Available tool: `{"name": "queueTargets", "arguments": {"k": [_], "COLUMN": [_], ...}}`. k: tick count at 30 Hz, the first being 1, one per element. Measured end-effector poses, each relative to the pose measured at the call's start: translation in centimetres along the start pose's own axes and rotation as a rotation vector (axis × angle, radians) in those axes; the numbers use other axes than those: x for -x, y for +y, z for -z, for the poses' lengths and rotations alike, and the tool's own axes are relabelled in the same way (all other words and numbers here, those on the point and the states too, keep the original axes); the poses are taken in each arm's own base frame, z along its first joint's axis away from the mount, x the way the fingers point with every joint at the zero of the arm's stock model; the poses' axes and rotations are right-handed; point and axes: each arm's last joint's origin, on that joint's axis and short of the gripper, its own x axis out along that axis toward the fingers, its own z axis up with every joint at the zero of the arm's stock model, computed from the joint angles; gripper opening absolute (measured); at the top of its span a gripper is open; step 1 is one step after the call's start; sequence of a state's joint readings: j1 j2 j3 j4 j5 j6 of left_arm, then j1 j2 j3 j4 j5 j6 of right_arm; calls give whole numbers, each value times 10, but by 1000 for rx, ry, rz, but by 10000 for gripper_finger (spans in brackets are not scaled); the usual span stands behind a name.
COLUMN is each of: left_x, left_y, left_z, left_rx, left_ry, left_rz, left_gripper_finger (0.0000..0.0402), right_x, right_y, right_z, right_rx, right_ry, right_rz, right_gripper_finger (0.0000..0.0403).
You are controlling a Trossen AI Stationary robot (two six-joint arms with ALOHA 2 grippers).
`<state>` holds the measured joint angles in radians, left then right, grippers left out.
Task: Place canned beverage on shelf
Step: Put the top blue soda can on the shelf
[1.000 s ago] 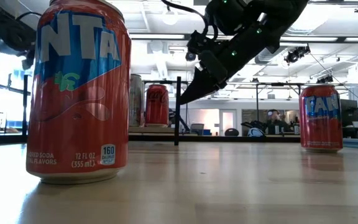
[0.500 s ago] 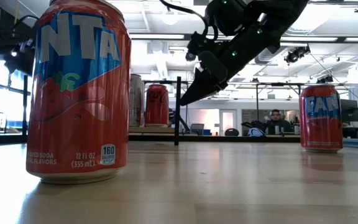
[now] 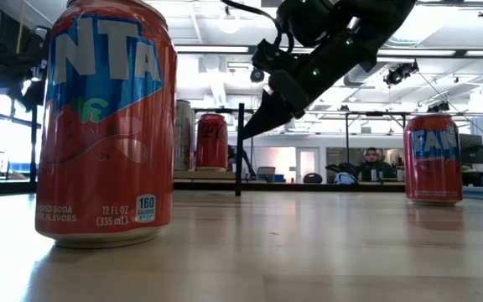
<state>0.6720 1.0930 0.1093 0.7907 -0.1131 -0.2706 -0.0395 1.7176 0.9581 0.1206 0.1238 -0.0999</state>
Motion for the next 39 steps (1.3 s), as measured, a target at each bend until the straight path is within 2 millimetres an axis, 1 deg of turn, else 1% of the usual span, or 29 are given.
{"name": "queueTargets", "arguments": {"k": [2,7,11,27,32,39], "left_x": [-4,-14,-17,-17,-16,-17], "left_y": [0,-1,6,33,40,45], "left_z": [0,3,6,4,3,-3], "left_rx": [0,-43,-48,-15,-10,2], "left_ry": [-16,24,41,52,39,7], "left_rz": [3,-9,-74,-230,-307,-321], "left_gripper_finger": [0,0,0,0,0,0], "right_x": [0,0,0,0,0,0], "right_y": [0,0,0,1,1,1], "right_z": [0,0,1,4,6,6], "right_rx": [10,14,11,-44,-59,-58], "right_ry": [0,3,6,43,58,60], "right_rz": [0,-1,-2,-8,-8,-9], "right_gripper_finger": [0,0,0,0,0,0]}}
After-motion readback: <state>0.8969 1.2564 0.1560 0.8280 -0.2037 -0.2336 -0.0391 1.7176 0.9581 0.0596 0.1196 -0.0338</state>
